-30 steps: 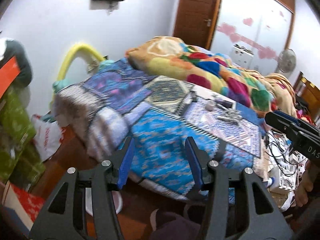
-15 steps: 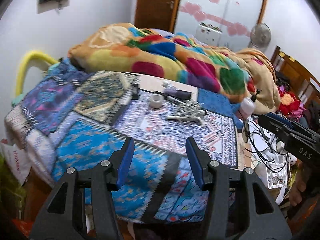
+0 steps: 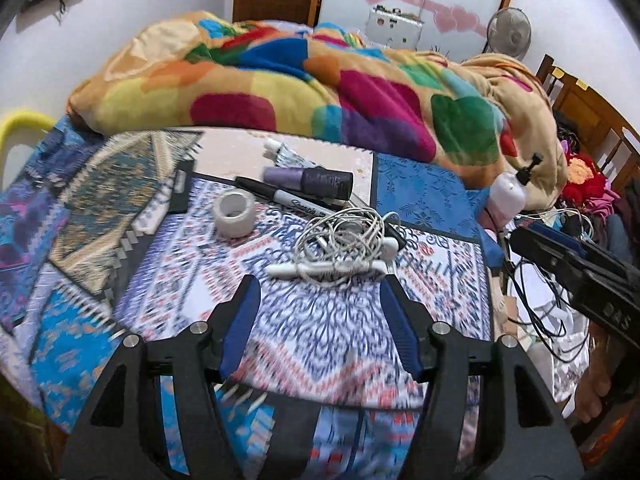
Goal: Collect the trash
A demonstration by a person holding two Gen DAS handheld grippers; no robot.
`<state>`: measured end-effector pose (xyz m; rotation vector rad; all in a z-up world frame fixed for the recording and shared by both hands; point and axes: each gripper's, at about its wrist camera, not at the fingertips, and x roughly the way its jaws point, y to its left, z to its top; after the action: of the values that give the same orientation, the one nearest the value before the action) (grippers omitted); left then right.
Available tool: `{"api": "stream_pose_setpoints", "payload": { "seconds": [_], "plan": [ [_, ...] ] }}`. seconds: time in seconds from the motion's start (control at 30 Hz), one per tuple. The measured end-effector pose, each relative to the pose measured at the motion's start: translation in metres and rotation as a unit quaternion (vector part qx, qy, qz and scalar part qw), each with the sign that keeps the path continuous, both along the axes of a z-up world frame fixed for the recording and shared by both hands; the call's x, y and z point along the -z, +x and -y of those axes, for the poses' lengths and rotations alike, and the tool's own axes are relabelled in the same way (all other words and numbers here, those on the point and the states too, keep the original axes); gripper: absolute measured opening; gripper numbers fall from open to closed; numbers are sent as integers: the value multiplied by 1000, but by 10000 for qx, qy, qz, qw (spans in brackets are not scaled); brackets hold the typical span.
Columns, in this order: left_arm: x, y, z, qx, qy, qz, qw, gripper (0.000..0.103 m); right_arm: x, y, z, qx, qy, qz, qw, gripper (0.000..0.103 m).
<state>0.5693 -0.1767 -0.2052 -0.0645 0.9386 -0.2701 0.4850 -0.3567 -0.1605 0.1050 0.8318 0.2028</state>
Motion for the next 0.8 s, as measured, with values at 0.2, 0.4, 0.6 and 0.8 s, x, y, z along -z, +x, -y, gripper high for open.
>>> {"api": "stream_pose_setpoints", "payload": {
  "seconds": [0.2, 0.4, 0.6, 0.8],
  "plan": [
    [31, 37, 17, 53, -197, -403, 9990, 61, 18, 17, 4, -13, 16, -161, 9999, 40],
    [35, 46, 35, 149, 132, -61, 9998, 56, 25, 21, 5, -43, -75, -198, 9998, 40],
    [30, 45, 39, 339, 256, 60, 9991, 11, 25, 24, 6, -230, 37, -299, 9993, 40],
    [-3, 25, 18, 383, -204, 352, 9984, 5, 19, 25, -1, -466, 104, -307, 9984, 40]
  ]
}}
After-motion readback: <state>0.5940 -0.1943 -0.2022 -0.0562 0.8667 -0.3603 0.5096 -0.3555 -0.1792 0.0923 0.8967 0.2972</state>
